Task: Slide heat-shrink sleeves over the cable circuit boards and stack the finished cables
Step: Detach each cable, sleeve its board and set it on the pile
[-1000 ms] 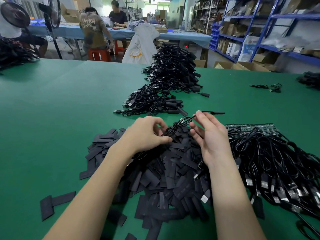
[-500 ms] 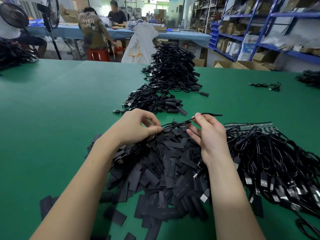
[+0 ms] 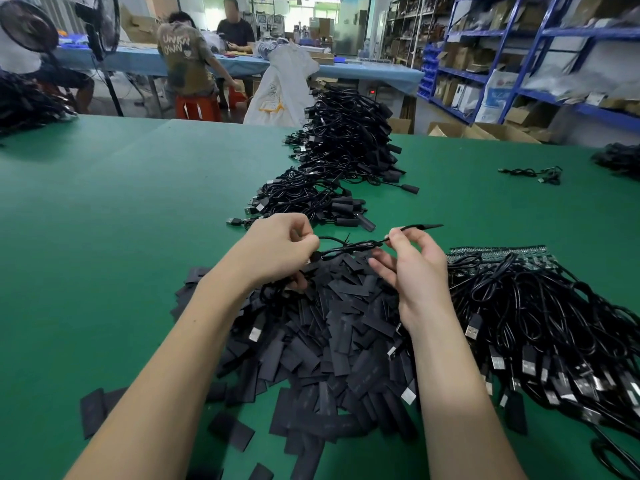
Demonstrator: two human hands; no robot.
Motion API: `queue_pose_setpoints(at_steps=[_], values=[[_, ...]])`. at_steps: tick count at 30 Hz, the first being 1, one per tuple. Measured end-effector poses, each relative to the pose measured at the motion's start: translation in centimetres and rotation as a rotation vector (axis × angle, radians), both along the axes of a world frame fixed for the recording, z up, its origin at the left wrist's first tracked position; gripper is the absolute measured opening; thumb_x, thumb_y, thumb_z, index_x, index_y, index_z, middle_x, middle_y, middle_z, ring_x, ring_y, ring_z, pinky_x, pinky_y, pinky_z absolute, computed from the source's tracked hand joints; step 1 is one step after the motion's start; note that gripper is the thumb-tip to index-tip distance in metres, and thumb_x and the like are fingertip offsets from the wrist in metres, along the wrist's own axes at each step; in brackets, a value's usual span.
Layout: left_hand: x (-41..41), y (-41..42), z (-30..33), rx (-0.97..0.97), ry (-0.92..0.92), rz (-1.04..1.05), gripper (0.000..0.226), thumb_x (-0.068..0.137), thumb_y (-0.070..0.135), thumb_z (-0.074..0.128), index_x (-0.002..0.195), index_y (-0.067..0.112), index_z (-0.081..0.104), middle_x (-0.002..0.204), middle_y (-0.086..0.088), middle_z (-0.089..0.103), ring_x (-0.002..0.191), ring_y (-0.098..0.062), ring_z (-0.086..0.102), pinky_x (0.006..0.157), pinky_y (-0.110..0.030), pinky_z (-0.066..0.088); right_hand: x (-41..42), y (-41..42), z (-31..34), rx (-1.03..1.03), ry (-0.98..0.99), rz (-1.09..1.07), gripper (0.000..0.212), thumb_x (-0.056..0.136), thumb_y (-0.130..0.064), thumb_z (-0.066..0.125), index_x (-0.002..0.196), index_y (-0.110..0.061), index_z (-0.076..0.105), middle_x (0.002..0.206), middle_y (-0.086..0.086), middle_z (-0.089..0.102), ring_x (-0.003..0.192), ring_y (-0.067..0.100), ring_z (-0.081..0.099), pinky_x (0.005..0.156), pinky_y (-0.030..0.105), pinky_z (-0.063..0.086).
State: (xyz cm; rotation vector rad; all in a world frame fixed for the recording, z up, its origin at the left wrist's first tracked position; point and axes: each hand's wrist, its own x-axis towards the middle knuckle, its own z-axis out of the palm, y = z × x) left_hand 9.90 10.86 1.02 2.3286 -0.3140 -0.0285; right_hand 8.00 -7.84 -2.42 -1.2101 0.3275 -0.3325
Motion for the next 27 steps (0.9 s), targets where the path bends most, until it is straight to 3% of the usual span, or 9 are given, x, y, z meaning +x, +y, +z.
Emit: queue_pose_setpoints(at_steps=[2,5,8,10,12,16,21,24,27], values=[[-0.1,-0.1,0.2,0.02,-0.026,-0.084,0.015,0.097,0.027,0.055,0.083,0.025,0.061,0.08,0.008,0.069,0.054,-0.001,0.064,0.059,-0.019,0.047,0.1,0.1,-0.2,-0.054,-0.007,0.049,0.005,0.102,-0.017,0.061,0.099,-0.015,0.058,0.093,-0.001,0.065,0.066,0.007,0.069,0.063,0.023,0.06],[0.1,-0.5,-0.1,0.051,-0.061,-0.128,0.019,0.099,0.038,0.058,0.081,0.03,0.062,0.082,0.012,0.064,0.059,-0.001,0.053,0.064,-0.022,0.043,0.1,0.3,-0.4,-0.122,-0.027,0.124,0.004,0.102,-0.018,0.061,0.1,-0.014,0.059,0.084,-0.007,0.066,0.066,0.003,0.067,0.064,0.021,0.058],[0.3,-0.9,-0.6,0.079,-0.199,0.01,0.019,0.097,0.039,0.057,0.082,0.029,0.062,0.077,0.013,0.065,0.069,-0.008,0.057,0.069,-0.027,0.047,0.1,0.5,-0.5,-0.166,-0.066,0.186,0.004,0.102,-0.014,0.059,0.098,-0.013,0.06,0.077,-0.009,0.063,0.065,0.003,0.065,0.068,0.023,0.058],[0.4,-0.9,-0.7,0.072,-0.262,0.108,0.021,0.095,0.039,0.057,0.077,0.029,0.06,0.067,0.016,0.063,0.067,-0.008,0.057,0.066,-0.027,0.046,0.1,0.5,-0.5,-0.179,-0.072,0.188,0.004,0.103,-0.013,0.058,0.099,-0.012,0.06,0.077,-0.007,0.061,0.063,0.002,0.064,0.071,0.026,0.06],[0.6,-0.6,-0.8,0.012,-0.285,0.208,0.024,0.093,0.039,0.057,0.072,0.027,0.058,0.06,0.02,0.059,0.064,-0.008,0.055,0.062,-0.027,0.041,0.1,0.2,-0.6,-0.193,-0.059,0.162,0.005,0.103,-0.012,0.058,0.099,-0.01,0.06,0.078,-0.004,0.059,0.059,0.0,0.064,0.07,0.025,0.06],[0.9,-0.4,-0.9,0.007,-0.252,0.311,0.025,0.089,0.039,0.059,0.069,0.024,0.062,0.062,0.011,0.061,0.071,-0.011,0.06,0.066,-0.03,0.042,0.1,-0.3,-0.5,-0.151,-0.057,0.153,0.008,0.102,-0.009,0.059,0.094,-0.012,0.061,0.074,-0.006,0.06,0.058,-0.002,0.061,0.063,0.019,0.055],[0.7,-0.7,-1.4,0.084,-0.193,0.229,0.024,0.094,0.037,0.059,0.073,0.025,0.063,0.069,0.009,0.063,0.069,-0.012,0.059,0.068,-0.03,0.046,-0.2,0.0,-0.5,-0.173,-0.075,0.272,0.007,0.101,-0.009,0.058,0.098,-0.012,0.062,0.071,-0.008,0.059,0.062,0.004,0.057,0.062,0.021,0.054],[0.5,-0.8,-1.3,-0.008,-0.12,0.05,0.022,0.096,0.038,0.062,0.078,0.026,0.069,0.066,0.003,0.066,0.062,-0.012,0.057,0.068,-0.028,0.049,-0.5,0.0,-0.6,-0.228,-0.094,0.36,0.009,0.101,-0.006,0.058,0.097,-0.014,0.062,0.071,-0.005,0.061,0.064,0.009,0.055,0.061,0.022,0.052],[0.7,-0.3,-1.4,-0.025,-0.12,0.061,0.022,0.094,0.04,0.064,0.077,0.027,0.072,0.068,-0.003,0.069,0.059,-0.012,0.055,0.064,-0.028,0.048,-0.5,-0.2,-0.5,-0.263,-0.152,0.409,0.012,0.1,-0.004,0.058,0.097,-0.014,0.063,0.07,-0.006,0.063,0.062,0.009,0.055,0.06,0.021,0.05]])
